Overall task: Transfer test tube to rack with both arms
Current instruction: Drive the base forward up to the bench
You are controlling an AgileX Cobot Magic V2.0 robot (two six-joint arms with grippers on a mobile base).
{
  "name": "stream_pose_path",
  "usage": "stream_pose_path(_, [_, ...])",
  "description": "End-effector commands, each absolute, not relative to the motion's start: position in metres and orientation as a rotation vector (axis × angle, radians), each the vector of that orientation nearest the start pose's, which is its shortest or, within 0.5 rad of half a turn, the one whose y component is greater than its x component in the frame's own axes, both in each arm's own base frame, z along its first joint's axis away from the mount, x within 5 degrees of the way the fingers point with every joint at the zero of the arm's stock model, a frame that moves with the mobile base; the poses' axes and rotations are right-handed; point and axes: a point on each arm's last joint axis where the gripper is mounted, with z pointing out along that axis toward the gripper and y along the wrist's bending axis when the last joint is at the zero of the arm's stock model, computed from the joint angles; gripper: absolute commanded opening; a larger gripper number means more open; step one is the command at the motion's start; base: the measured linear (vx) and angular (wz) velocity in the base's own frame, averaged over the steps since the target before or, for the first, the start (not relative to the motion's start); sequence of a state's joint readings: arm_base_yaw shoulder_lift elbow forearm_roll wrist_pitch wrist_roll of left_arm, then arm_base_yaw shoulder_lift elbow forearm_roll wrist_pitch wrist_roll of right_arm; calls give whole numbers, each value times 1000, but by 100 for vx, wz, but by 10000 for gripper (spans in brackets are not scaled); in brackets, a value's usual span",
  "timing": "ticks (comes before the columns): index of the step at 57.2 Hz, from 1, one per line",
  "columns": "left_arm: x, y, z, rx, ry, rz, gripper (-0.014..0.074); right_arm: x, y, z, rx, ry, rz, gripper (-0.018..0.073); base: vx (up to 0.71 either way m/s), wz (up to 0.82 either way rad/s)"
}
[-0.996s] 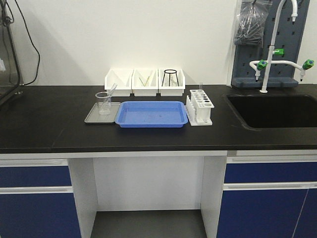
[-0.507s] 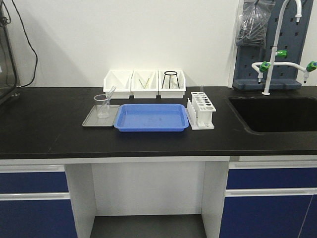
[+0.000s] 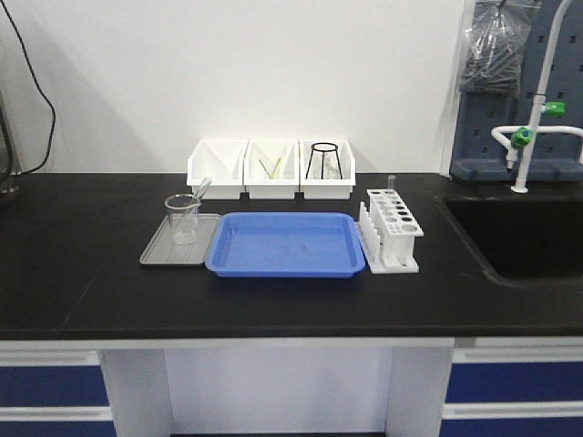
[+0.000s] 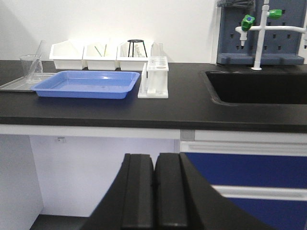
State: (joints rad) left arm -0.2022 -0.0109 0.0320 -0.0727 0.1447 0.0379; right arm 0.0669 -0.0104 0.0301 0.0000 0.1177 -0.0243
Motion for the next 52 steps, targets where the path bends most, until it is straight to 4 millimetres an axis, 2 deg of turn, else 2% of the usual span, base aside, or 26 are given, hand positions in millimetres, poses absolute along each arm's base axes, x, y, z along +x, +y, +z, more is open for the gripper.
stream_pose_path(1, [53, -11, 209, 121, 1514, -199, -7, 57, 3, 194, -76, 1550, 20, -11, 38, 6])
stream_pose_path(52, [53, -11, 209, 121, 1514, -199, -7, 57, 3, 194, -76, 1550, 20, -11, 40, 1])
